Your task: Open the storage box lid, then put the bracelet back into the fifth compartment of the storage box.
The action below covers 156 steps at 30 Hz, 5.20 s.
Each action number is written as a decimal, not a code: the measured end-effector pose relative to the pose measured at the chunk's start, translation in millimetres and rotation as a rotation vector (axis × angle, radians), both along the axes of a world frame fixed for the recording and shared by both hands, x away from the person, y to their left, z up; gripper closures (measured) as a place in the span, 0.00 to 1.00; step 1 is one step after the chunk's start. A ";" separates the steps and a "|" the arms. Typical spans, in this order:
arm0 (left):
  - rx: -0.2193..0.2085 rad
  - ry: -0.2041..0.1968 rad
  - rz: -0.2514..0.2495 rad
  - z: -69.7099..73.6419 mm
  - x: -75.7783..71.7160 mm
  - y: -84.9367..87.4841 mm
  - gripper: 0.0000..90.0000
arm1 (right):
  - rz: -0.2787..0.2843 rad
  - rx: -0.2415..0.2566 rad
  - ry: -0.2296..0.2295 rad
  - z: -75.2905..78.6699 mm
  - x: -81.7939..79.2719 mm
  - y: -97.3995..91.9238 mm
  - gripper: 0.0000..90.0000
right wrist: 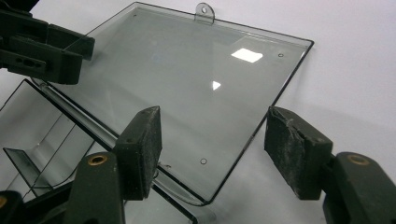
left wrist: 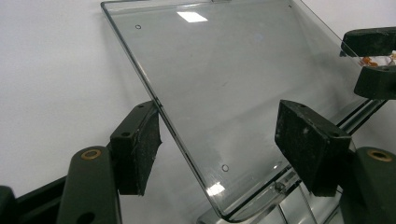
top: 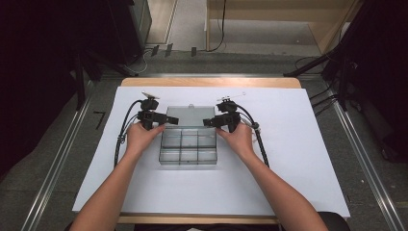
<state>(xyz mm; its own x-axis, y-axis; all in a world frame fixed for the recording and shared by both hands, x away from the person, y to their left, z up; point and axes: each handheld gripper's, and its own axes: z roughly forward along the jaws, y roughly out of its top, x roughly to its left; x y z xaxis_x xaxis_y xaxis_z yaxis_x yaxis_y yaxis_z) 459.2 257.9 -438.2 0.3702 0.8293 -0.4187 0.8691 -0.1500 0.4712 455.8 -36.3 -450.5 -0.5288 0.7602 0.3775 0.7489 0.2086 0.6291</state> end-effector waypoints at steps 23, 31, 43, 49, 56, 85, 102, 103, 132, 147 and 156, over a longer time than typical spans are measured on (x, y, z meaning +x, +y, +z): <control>0.011 -0.041 -0.012 14.7 -6.4 7.8 0.45 | -0.002 0.000 0.001 5.6 1.6 -10.2 0.45; 0.023 -0.071 -0.025 23.7 -11.9 8.7 0.45 | 0.008 -0.004 -0.014 12.6 -0.9 -15.6 0.45; 0.011 -0.095 -0.025 35.1 -23.2 16.8 0.44 | 0.031 -0.041 -0.042 23.8 -8.5 -19.5 0.45; 0.004 -0.127 -0.032 40.9 -31.9 17.8 0.44 | 0.031 -0.041 -0.049 28.9 -11.4 -25.2 0.45; 0.019 -0.126 -0.042 42.4 -38.7 18.7 0.44 | 0.037 -0.060 -0.055 32.1 -13.8 -28.0 0.46; 0.054 -0.145 -0.068 47.2 -56.6 25.1 0.44 | 0.027 -0.115 -0.053 44.5 -28.8 -63.4 0.47; 0.053 -0.146 -0.069 46.6 -54.4 23.3 0.45 | 0.009 -0.159 -0.025 38.8 -30.4 -85.6 0.47; 0.054 -0.146 -0.068 46.6 -54.3 23.2 0.45 | 0.010 -0.166 -0.021 37.8 -29.9 -86.5 0.47; 0.067 -0.149 -0.052 46.3 -59.5 31.0 0.45 | 0.018 -0.271 0.053 17.6 0.0 -97.3 0.45; 0.079 -0.144 -0.041 44.8 -63.9 36.4 0.45 | 0.036 -0.324 0.071 4.0 14.0 -92.2 0.37; 0.080 -0.146 -0.038 44.4 -65.0 37.7 0.45 | 0.050 -0.349 0.095 -2.8 16.8 -88.3 0.34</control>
<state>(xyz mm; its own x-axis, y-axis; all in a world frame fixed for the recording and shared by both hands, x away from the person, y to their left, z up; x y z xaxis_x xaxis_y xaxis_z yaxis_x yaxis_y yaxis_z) 394.2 295.6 -393.9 0.4543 0.8418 -0.2914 0.7853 -0.2240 0.5771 472.6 -124.6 -453.3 -0.5433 0.8262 0.1490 0.7842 0.4360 0.4415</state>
